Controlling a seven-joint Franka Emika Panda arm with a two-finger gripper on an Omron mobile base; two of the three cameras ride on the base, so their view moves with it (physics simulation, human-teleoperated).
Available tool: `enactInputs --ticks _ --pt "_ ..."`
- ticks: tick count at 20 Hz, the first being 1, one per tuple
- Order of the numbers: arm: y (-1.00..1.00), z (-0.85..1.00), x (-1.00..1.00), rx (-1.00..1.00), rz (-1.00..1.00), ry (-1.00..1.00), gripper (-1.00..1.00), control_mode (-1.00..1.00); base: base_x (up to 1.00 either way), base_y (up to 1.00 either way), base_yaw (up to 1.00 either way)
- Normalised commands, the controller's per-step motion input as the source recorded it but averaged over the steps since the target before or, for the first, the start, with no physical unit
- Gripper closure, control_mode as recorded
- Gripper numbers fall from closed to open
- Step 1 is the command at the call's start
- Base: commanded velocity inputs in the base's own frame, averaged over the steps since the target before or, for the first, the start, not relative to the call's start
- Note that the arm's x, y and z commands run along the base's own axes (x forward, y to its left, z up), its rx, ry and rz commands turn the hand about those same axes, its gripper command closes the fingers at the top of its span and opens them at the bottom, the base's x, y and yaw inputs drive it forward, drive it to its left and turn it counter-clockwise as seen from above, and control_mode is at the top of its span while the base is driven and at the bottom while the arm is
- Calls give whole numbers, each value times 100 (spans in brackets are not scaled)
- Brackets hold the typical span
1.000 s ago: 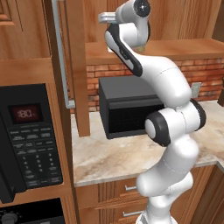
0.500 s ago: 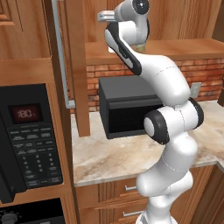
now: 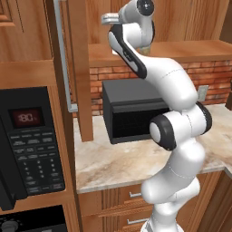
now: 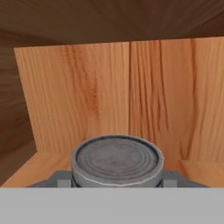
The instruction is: Stack two cans on top of the other two cans in the cabinet.
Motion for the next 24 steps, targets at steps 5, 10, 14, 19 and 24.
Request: enactInputs --ticks 5,10,14,19,24 --pt "0 -20 0 0 0 0 100 -100 0 0 0" --pt "0 -3 0 0 0 0 100 -100 0 0 0" --pt "0 1 1 0 0 0 100 -100 0 0 0" --pt "0 0 0 0 0 0 100 -100 0 0 0" --pt "0 7 0 0 0 0 100 -100 0 0 0"
